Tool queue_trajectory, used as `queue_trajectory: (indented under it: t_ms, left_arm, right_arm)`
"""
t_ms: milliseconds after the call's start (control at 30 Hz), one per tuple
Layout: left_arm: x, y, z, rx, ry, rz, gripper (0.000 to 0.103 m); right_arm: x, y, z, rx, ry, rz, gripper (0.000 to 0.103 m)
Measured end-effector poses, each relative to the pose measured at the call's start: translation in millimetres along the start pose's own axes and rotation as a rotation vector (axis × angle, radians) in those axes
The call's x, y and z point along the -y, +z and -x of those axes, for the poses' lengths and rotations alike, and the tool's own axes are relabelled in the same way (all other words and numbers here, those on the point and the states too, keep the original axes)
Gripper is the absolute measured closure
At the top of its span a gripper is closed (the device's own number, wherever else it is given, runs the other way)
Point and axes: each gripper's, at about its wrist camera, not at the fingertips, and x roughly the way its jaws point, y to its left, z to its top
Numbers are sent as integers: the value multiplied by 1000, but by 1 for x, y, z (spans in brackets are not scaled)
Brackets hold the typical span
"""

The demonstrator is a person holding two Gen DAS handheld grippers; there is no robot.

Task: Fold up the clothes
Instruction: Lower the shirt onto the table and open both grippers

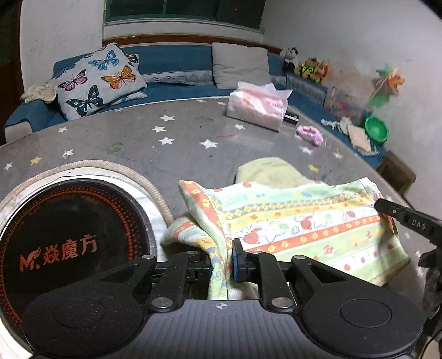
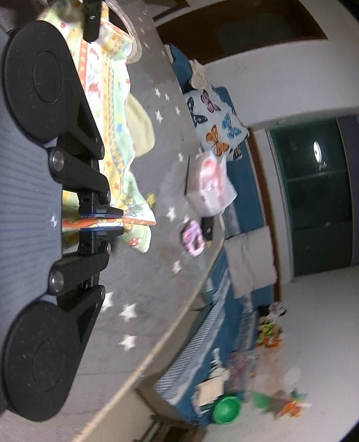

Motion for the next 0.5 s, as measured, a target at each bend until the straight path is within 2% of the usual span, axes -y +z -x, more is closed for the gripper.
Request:
queue_trajectory:
  t_ms: [67, 233, 300, 333, 500]
  left_arm:
    - [1, -3, -1, -7, 22, -19, 82]
    - [1, -4, 5, 21, 74, -57, 54]
    - [0, -6, 9, 31, 84, -58, 53]
    - [-1, -7, 12, 35, 85, -58, 49]
    - [-2, -6, 23, 60, 104, -55, 28]
  right_arm:
    - [5, -5, -1, -15, -7, -13, 94]
    - [16, -13, -3, -43, -21, -35, 90]
    - [15, -11, 2, -34, -18, -20, 90]
    - [15, -9, 4, -30, -16, -13, 89]
    - [6, -4, 14, -13, 29, 23, 68]
